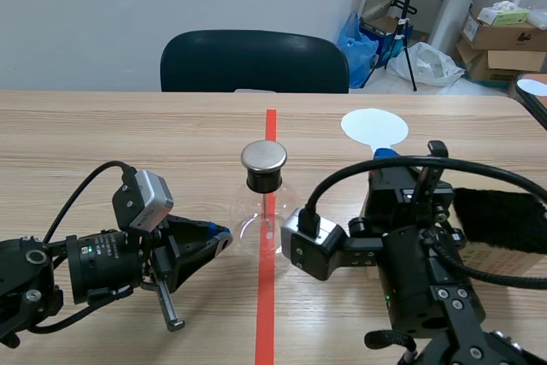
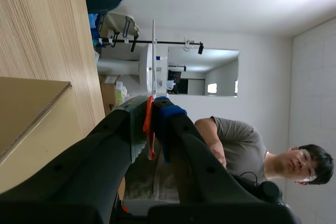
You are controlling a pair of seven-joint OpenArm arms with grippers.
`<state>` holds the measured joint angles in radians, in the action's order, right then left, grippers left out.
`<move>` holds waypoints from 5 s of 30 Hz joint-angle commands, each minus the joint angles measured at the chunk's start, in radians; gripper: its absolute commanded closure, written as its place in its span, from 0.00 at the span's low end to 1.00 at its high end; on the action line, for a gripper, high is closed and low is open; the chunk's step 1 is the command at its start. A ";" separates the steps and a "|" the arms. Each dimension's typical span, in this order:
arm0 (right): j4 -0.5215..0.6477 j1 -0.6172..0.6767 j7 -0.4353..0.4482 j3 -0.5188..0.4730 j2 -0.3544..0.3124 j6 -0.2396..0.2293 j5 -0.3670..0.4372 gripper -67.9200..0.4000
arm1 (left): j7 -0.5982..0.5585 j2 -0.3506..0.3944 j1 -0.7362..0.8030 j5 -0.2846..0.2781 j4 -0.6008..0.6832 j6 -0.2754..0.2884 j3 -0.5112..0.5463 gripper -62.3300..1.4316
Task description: Do the electroscope experiment
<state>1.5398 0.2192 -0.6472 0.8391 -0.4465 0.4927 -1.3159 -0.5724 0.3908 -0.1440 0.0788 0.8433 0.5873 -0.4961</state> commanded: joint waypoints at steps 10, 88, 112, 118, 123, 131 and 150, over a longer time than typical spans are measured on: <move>0.004 -0.017 0.052 -0.009 -0.010 0.011 -0.007 0.98 | -0.011 0.003 0.000 -0.010 0.019 0.002 0.008 0.93; 0.004 -0.017 0.307 -0.009 -0.010 0.011 -0.007 0.98 | -0.011 0.004 0.000 -0.010 0.019 0.002 0.008 0.93; 0.004 -0.017 -0.021 -0.009 -0.011 0.011 -0.006 0.98 | -0.011 0.004 0.000 -0.010 0.019 0.002 0.008 0.93; 0.004 -0.017 -0.028 -0.009 -0.011 0.011 -0.007 0.98 | -0.011 0.004 0.000 -0.010 0.019 0.002 0.008 0.93; 0.004 -0.017 -0.027 -0.009 -0.011 0.011 -0.007 0.98 | -0.011 0.004 0.000 -0.010 0.019 0.002 0.008 0.93; 0.004 -0.017 -0.027 -0.009 -0.011 0.011 -0.007 0.98 | -0.011 0.004 0.000 -0.010 0.019 0.002 0.008 0.93; 0.004 -0.017 -0.027 -0.009 -0.011 0.011 -0.007 0.98 | -0.011 0.004 0.000 -0.010 0.019 0.002 0.008 0.93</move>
<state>1.5398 0.2192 -0.6678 0.8391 -0.4465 0.4927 -1.3159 -0.5724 0.3908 -0.1440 0.0788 0.8433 0.5873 -0.4961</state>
